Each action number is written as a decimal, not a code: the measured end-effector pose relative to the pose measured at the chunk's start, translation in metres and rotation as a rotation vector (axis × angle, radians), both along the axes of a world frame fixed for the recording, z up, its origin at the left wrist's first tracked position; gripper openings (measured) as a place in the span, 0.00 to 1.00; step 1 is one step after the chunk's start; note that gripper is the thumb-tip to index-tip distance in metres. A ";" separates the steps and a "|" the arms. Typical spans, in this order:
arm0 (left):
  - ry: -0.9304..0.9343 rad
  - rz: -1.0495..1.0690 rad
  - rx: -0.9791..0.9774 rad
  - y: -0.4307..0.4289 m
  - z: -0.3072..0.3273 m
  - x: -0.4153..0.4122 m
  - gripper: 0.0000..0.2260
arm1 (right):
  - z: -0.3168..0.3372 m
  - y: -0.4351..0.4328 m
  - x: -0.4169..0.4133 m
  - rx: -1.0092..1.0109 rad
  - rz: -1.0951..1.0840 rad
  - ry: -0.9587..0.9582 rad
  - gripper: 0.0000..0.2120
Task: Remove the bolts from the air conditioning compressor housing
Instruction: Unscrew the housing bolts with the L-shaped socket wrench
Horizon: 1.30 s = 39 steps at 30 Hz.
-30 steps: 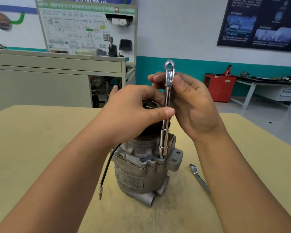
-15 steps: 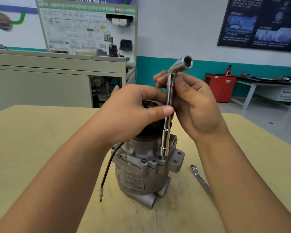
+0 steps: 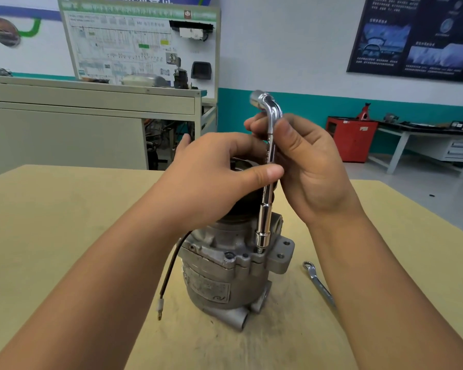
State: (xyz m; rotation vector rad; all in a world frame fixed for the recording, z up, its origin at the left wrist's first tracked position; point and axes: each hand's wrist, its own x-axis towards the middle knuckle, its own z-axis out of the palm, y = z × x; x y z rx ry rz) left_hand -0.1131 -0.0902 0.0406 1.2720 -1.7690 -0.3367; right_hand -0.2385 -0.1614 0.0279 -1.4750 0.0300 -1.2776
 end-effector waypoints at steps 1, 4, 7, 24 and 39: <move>0.005 -0.022 0.011 0.001 0.001 0.001 0.11 | 0.000 -0.001 0.000 -0.020 0.002 0.011 0.08; 0.001 -0.034 0.015 0.001 0.002 0.003 0.06 | -0.001 -0.003 -0.002 -0.038 0.013 0.040 0.13; 0.000 0.006 0.008 0.000 0.001 0.001 0.06 | -0.001 -0.002 -0.003 -0.020 0.005 0.037 0.13; -0.007 -0.006 0.015 0.002 0.001 0.002 0.04 | -0.001 0.000 -0.001 -0.054 0.009 0.055 0.18; 0.006 0.095 -0.020 0.004 0.002 -0.012 0.21 | 0.001 0.003 0.004 0.008 -0.081 0.033 0.19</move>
